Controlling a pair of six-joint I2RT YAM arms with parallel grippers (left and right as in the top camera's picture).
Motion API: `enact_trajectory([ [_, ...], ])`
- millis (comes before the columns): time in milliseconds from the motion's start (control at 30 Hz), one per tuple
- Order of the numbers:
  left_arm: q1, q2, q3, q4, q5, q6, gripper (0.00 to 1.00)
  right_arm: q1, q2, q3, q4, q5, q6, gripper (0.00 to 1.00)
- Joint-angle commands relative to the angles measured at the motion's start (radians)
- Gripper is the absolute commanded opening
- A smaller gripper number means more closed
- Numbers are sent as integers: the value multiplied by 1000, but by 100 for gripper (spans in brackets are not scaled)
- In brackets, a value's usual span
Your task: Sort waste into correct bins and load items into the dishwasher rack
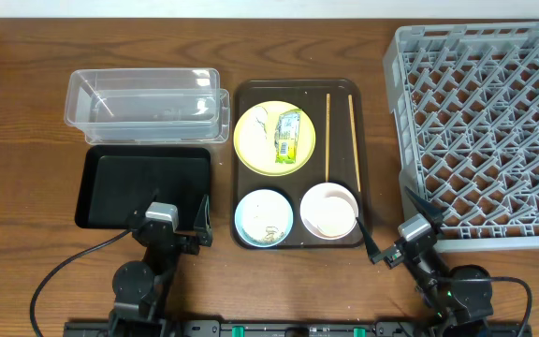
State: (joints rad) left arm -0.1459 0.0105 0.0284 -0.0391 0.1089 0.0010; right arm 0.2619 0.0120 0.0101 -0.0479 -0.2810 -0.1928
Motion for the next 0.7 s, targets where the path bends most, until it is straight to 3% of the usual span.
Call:
enact_trajectory([
  [0, 3, -5, -24, -19, 14, 10, 95, -6, -5, -5, 0, -6, -3, 99],
  [233, 3, -5, -24, -19, 15, 2, 95, -6, -5, -5, 2, -18, -2, 99],
  [400, 3, -5, -24, -11, 42, -79, 95, -6, -5, -5, 11, -78, 3, 99],
  [567, 3, -5, 7, 133, 207, -95, 95, -6, -5, 16, 57, -79, 164, 99],
  [667, 3, -5, 67, 157, 209, -118, 95, -6, -1, 81, 42, -79, 224, 99],
])
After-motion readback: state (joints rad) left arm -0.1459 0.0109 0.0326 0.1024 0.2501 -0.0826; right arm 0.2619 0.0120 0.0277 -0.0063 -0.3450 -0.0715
